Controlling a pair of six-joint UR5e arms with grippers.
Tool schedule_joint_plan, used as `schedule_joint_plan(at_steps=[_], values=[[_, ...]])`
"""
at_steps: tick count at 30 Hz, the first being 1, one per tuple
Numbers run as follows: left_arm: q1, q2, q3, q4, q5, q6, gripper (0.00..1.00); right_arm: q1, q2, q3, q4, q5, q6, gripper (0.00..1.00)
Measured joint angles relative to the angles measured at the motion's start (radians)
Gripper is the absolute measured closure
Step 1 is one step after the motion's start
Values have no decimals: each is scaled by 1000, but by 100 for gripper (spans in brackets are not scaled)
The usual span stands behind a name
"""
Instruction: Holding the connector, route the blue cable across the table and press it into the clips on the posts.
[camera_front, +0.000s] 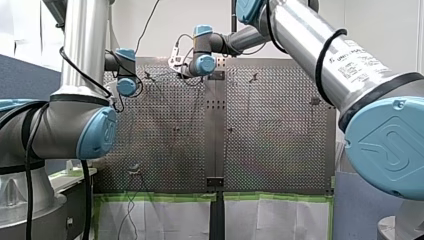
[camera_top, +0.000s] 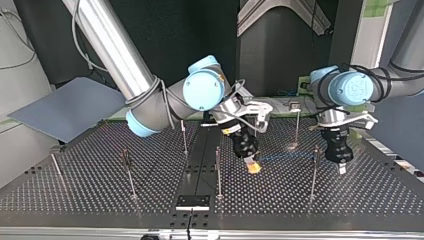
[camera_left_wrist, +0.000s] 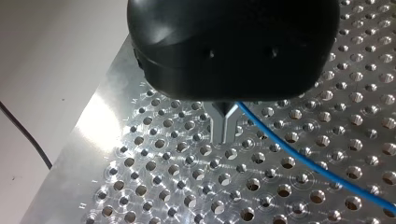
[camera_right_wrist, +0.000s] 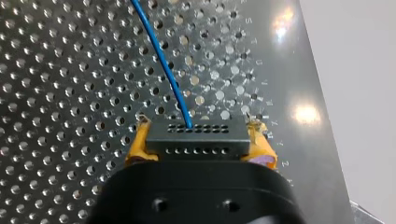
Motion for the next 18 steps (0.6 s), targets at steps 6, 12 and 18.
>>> schedule_joint_plan(at_steps=[6,12,18], values=[[3,0,0,-1,-1,3,100,-2,1,0,5,0,0,100],[4,2,-1,-7,-23,6,67,-3,1,0,7,2,0,100],[8,21,-1,-45,-40,-35,28,-2,3,2,13,18,-6,100]])
